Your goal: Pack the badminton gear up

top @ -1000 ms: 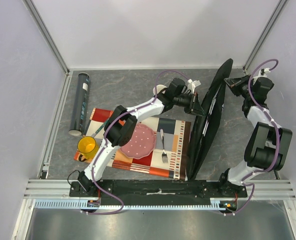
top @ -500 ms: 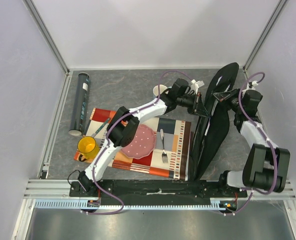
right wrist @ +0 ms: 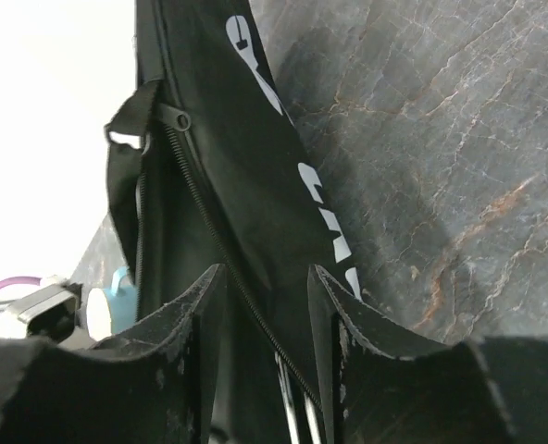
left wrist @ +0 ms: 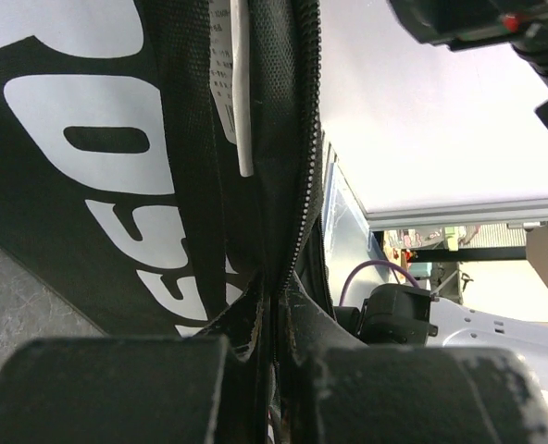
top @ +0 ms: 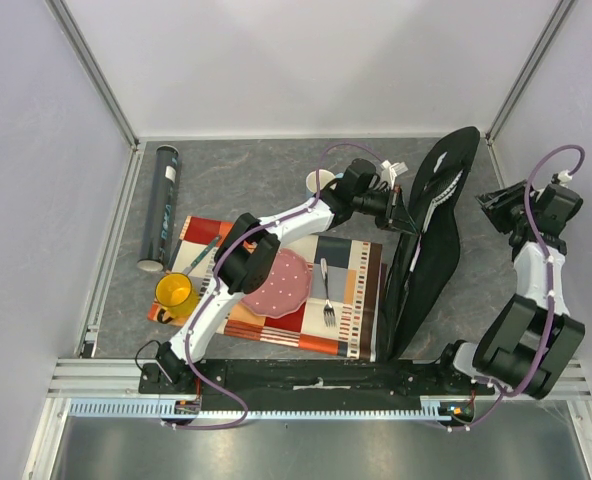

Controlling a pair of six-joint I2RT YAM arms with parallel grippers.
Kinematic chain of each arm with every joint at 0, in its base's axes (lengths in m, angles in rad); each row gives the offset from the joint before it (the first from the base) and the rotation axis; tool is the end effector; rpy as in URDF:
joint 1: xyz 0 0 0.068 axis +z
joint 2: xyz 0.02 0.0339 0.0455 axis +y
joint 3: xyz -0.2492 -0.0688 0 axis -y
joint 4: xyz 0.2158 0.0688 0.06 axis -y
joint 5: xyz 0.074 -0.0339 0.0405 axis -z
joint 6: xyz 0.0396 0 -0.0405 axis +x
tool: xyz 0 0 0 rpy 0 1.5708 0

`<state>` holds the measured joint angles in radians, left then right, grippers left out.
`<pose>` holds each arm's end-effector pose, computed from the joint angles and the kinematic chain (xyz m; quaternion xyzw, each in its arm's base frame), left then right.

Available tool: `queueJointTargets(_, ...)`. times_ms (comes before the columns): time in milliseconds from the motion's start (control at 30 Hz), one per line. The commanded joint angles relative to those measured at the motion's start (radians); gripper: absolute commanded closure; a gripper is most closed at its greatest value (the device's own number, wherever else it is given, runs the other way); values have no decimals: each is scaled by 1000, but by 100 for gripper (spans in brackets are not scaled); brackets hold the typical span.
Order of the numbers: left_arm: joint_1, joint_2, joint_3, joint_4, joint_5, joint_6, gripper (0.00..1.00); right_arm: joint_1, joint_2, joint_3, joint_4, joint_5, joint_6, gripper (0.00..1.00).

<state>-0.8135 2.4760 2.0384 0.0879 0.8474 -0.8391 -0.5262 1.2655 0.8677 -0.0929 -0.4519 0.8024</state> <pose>0.3432 -0.4063 0.1960 0.2261 0.7498 -0.6126 0.1064 0.2370 -0.1176 0.2712 0.4246 0.7291 0.2593 0.4699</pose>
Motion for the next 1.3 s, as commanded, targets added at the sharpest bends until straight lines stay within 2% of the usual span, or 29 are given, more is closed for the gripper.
queueJointTargets(0,14,-23,-6,76,38,-64,98,2,89,85,59,-45,-71,50)
queueJointTargets(133,22,-23,-17,87,41,-69,98,3,228,128,194,-168,-49,56)
queueJointTargets(233,20,-20,-26,104,51,-80,98,3,258,100,343,-180,50,51)
queueJointTargets(267,20,-23,-29,107,56,-78,98,3,268,81,423,-192,75,51)
queueJointTargets(367,20,-26,-35,105,58,-71,98,11,288,73,514,-220,139,53)
queueJointTargets(500,20,-23,-32,108,59,-74,98,11,291,76,573,-218,159,63)
queueJointTargets(567,20,-20,-29,111,62,-75,98,11,316,97,582,-234,191,63)
queueJointTargets(667,20,-23,-30,111,61,-74,98,15,345,100,604,-246,212,57)
queueJointTargets(767,22,-25,-29,111,61,-74,98,15,371,100,622,-258,224,58)
queueJointTargets(933,20,-23,-30,108,62,-72,98,23,410,100,671,-281,254,67)
queueJointTargets(1267,22,-25,-23,105,61,-72,98,41,468,109,803,-300,362,71)
